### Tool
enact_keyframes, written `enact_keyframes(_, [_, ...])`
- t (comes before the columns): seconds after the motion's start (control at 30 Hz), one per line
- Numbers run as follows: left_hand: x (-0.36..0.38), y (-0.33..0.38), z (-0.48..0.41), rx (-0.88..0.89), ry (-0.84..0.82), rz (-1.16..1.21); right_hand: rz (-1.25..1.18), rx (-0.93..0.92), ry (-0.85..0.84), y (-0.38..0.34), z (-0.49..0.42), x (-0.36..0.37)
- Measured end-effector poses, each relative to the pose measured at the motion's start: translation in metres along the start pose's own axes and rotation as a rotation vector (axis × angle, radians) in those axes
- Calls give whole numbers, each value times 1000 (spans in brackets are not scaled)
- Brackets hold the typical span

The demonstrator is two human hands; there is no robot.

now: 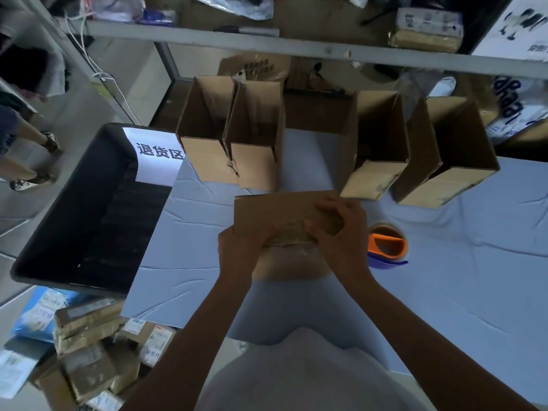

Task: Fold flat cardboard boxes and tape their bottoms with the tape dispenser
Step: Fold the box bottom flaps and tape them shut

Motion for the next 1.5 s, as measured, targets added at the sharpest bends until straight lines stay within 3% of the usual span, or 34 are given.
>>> enact_keyframes(0.1, [0,0,-1,-22,-30,74,-143,18,-1,6,0,-1])
enact_keyframes(0.2, [3,5,3,-41,-78,71,-85,26,28,3,0,-2])
enact_keyframes(0.3, [-1,3,-1,-81,-11,65,-1,-18,32,-1,0,1])
enact_keyframes(0.47, [-6,4,-6,-65,36,61,-190,8,-47,6,-2,1])
enact_keyframes(0.57, [-16,15,-11,95,103,21,-180,-137,-108,-11,-11,-5])
enact_keyframes(0.7, [-17,29,-5,304,176,-136,46,-515,-207,-26,0,17])
enact_keyframes(0.77, [-16,47,8,552,236,-295,130,-596,-194,-20,1,25])
enact_keyframes(0.8, [-9,56,16,728,219,-403,191,-630,-168,-18,0,26])
enact_keyframes(0.87, [15,63,29,1020,22,-551,276,-721,-92,-22,1,25])
enact_keyframes(0.93, [28,62,38,1153,-104,-643,230,-770,-60,-30,4,23])
enact_keyframes(1.03, [33,72,49,1301,-36,-748,262,-787,23,-40,8,18])
enact_keyframes(1.13, [32,83,59,1368,27,-725,321,-844,99,-59,12,10])
enact_keyframes(1.23, [31,90,60,1317,19,-668,319,-858,91,-68,14,6])
enact_keyframes(1.37, [33,81,46,1234,-39,-721,209,-731,-10,-47,6,5])
enact_keyframes(1.5, [45,73,52,1282,-180,-720,134,-590,-46,-32,-1,3])
Point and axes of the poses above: each hand's wrist, its own z-axis away from the middle knuckle, its own x-axis out of the palm, y = z × x, the point moved 9 cm from there along -z, towards the middle knuckle, and after that the axes turned 7 degrees about z, right-handed, at the moved point
